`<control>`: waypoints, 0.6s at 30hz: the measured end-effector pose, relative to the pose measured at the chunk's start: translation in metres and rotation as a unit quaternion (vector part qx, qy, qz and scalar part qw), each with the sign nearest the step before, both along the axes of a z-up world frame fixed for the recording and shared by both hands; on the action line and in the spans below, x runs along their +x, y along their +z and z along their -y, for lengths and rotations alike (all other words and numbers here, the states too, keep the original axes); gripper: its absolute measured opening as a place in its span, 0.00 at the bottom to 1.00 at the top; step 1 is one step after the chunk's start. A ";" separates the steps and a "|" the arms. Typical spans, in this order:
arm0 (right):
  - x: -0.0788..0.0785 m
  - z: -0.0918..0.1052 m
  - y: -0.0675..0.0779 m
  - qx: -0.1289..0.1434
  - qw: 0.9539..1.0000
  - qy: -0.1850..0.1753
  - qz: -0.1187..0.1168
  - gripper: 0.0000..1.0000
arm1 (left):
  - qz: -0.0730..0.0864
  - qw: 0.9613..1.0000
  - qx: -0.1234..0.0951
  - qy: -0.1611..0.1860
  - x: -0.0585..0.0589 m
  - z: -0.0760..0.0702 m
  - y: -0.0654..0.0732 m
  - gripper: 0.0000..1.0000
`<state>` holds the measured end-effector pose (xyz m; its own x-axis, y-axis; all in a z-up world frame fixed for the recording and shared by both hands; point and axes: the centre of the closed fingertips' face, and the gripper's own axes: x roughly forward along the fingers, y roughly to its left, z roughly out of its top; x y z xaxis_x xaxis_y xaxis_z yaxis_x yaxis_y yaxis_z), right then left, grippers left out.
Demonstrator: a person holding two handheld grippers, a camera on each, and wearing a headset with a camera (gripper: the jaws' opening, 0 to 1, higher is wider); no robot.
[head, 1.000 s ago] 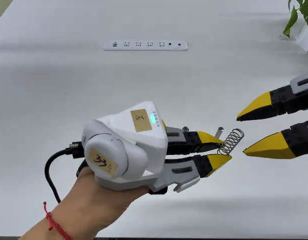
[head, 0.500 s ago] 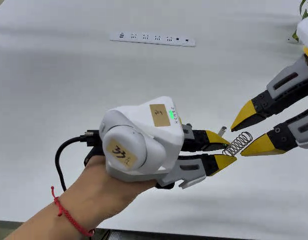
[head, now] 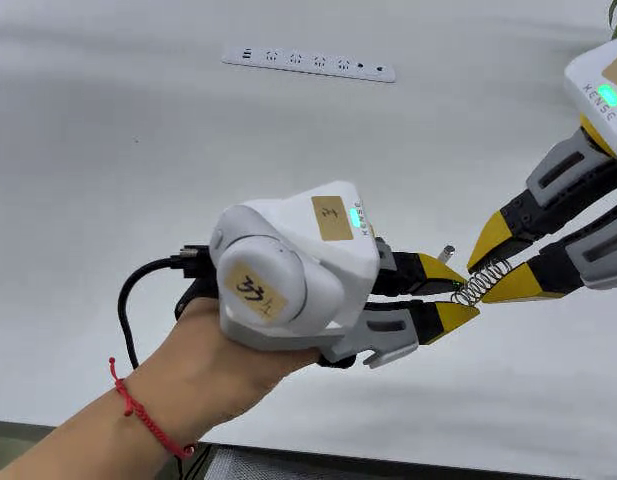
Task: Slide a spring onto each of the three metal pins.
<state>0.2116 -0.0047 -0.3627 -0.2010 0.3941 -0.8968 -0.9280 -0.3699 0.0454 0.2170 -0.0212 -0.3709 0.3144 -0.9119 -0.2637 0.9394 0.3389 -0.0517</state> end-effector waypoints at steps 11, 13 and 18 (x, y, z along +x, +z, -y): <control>-0.001 -0.001 -0.001 -0.010 1.000 0.009 0.002 0.12 | 0.002 1.000 0.004 -0.001 0.000 -0.001 0.000 0.11; -0.001 -0.002 -0.002 -0.010 1.000 0.008 0.002 0.12 | 0.001 1.000 0.004 -0.001 0.000 -0.001 0.000 0.11; -0.002 -0.002 -0.002 -0.013 1.000 0.006 0.001 0.12 | 0.000 1.000 0.008 -0.002 -0.001 -0.002 -0.002 0.11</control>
<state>0.2098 -0.0026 -0.3651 -0.2040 0.3681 -0.9071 -0.9234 -0.3801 0.0534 0.2162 -0.0193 -0.3726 0.3100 -0.9088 -0.2793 0.9410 0.3353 -0.0466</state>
